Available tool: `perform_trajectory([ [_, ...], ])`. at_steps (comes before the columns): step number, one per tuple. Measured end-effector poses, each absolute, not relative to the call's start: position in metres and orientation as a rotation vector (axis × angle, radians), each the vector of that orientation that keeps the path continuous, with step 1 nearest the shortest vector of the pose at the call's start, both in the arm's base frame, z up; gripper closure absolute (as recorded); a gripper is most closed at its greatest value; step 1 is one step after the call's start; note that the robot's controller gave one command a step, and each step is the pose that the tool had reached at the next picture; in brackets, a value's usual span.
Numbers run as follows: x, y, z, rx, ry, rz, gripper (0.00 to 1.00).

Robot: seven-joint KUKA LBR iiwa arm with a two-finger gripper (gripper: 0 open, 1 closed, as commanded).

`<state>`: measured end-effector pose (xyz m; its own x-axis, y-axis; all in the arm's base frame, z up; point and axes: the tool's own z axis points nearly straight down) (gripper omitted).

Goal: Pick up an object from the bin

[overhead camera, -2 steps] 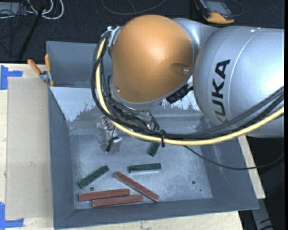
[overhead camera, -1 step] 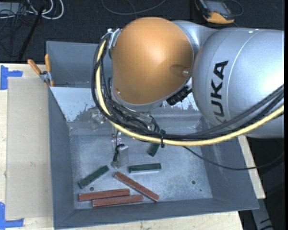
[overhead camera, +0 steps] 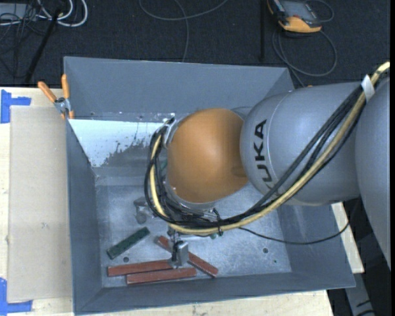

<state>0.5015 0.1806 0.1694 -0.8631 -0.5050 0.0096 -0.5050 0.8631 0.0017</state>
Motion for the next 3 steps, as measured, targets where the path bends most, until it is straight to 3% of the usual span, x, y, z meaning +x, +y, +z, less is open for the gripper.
perform_trajectory([
  [1, 0.5, 0.212, 0.194, 1.271, -2.875, -0.002, 0.0],
  [2, 0.552, 0.234, 0.066, 1.474, -2.77, -0.003, 0.0],
  [3, 0.553, 0.235, 0.07, 1.471, -2.775, -0.003, 1.0],
])
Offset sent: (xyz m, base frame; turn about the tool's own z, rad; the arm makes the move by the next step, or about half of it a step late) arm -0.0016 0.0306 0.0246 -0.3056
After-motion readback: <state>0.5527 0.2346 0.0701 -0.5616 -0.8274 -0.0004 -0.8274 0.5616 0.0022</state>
